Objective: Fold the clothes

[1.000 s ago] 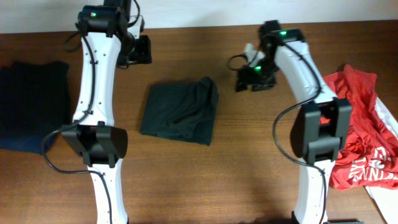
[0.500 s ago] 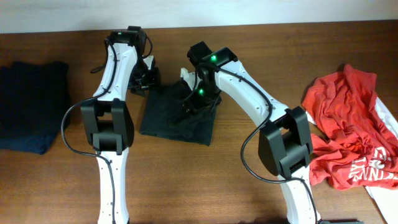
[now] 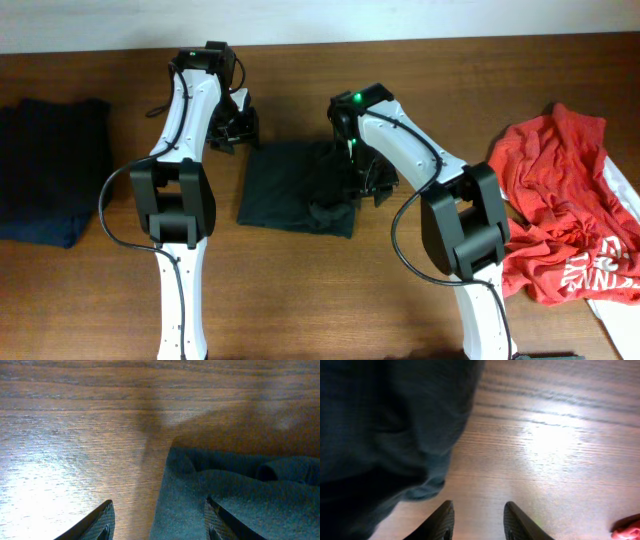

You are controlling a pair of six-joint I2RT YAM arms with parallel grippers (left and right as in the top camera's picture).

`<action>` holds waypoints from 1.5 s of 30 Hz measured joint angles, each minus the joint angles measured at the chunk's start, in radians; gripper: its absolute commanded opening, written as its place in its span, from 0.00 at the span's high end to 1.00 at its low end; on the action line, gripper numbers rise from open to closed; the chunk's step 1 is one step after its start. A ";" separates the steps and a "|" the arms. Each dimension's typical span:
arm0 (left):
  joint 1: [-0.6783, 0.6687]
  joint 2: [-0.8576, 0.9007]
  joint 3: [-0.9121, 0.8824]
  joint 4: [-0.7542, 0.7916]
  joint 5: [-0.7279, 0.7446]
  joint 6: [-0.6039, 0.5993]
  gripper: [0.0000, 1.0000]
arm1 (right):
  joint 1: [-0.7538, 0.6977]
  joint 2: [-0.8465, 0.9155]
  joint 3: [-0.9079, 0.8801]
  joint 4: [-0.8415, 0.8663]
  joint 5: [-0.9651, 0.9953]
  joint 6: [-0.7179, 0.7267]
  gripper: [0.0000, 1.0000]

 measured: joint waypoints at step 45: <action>-0.104 0.000 0.000 -0.005 0.104 -0.003 0.39 | -0.340 0.013 0.011 0.008 0.120 0.045 0.55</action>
